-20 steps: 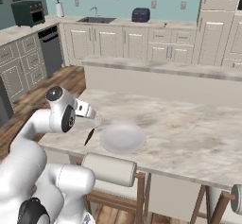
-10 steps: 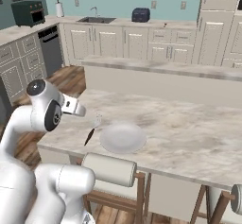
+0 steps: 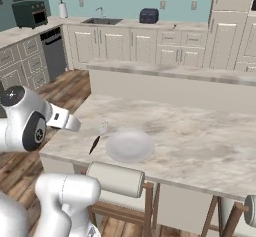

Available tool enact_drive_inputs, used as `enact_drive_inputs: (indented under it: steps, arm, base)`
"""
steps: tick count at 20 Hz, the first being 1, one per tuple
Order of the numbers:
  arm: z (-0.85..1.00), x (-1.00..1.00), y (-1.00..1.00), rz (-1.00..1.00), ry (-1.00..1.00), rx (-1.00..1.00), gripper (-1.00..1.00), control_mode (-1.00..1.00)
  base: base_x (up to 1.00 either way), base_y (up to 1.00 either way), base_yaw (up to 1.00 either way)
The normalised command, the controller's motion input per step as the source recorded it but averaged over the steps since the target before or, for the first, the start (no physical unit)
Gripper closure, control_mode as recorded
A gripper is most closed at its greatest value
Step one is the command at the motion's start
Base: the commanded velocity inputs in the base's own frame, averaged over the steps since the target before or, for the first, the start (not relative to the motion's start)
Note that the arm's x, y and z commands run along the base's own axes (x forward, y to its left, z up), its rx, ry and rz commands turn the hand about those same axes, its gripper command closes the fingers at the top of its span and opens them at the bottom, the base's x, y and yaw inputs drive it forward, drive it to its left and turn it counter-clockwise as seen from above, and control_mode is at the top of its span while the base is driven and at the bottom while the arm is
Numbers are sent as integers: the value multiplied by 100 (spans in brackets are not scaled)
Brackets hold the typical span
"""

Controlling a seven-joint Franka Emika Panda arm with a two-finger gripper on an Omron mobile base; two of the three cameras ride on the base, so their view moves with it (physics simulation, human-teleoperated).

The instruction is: Take the fork and place it on the left side of the plate. Then take the spoon and place it on the right side of the plate. Make sure they're directly next to the plate.

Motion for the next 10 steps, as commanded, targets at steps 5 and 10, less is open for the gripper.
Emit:
enact_drive_inputs:
  steps: [5, 10]
  arm:
    - [-1, -32, 2, 3, -2, 0, -100, 100]
    - [0, 0, 0, 0, 0, 0, -100, 100]
  base:
    - [-36, 31, 5]
    - [-13, 95, 1]
